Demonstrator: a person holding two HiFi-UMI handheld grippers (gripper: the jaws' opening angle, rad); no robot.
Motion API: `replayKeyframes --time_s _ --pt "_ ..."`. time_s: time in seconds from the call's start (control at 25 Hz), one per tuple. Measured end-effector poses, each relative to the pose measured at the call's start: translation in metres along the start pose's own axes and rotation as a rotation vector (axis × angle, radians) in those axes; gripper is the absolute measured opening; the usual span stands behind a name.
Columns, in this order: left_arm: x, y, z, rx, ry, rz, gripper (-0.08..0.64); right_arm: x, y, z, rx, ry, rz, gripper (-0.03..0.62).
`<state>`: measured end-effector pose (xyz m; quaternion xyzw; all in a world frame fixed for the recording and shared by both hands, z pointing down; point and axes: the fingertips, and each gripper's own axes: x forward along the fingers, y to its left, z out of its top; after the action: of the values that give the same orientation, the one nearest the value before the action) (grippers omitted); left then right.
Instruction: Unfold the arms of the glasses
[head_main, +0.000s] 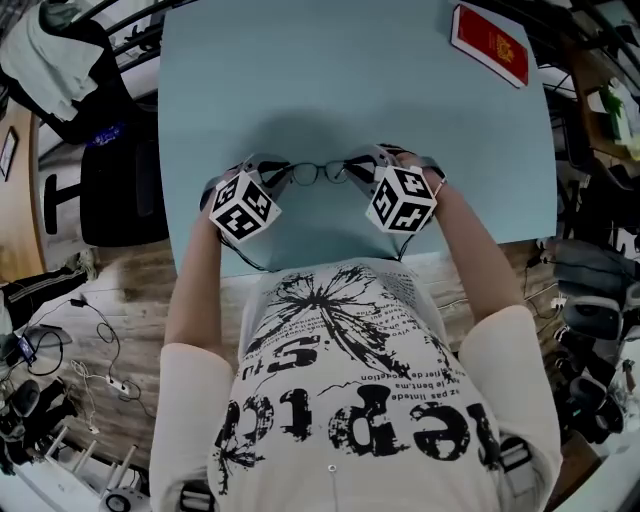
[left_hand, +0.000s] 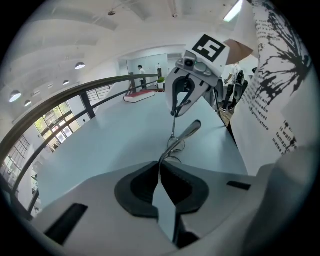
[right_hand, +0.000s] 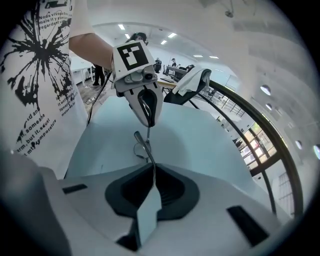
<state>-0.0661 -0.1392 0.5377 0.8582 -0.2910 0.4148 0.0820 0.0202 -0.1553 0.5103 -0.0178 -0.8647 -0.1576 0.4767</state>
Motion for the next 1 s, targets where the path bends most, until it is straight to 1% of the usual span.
replayKeyframes --time_s 0.2,0.4,0.56,0.88,0.92,1.0 --pt "-0.001 0.001 -0.002 -0.002 0.005 0.003 0.031 -0.01 -0.002 -0.016 0.039 0.016 0.014 0.026" --pt "-0.004 0.001 0.0 -0.02 -0.007 0.011 0.031 -0.015 -0.001 -0.032 0.058 0.055 0.035 0.028" --pt "-0.004 -0.001 -0.003 -0.032 -0.007 0.013 0.031 -0.015 0.0 -0.033 0.085 0.054 0.033 0.028" --pt "-0.006 -0.007 0.006 -0.069 -0.028 0.033 0.032 -0.016 0.003 -0.026 0.136 0.024 0.023 0.038" --pt "-0.007 -0.008 0.006 -0.074 -0.032 0.033 0.043 -0.016 0.003 -0.027 0.14 0.023 0.019 0.038" --pt "-0.009 -0.012 0.006 -0.085 -0.039 0.032 0.094 -0.017 0.005 -0.025 0.157 0.008 0.015 0.052"
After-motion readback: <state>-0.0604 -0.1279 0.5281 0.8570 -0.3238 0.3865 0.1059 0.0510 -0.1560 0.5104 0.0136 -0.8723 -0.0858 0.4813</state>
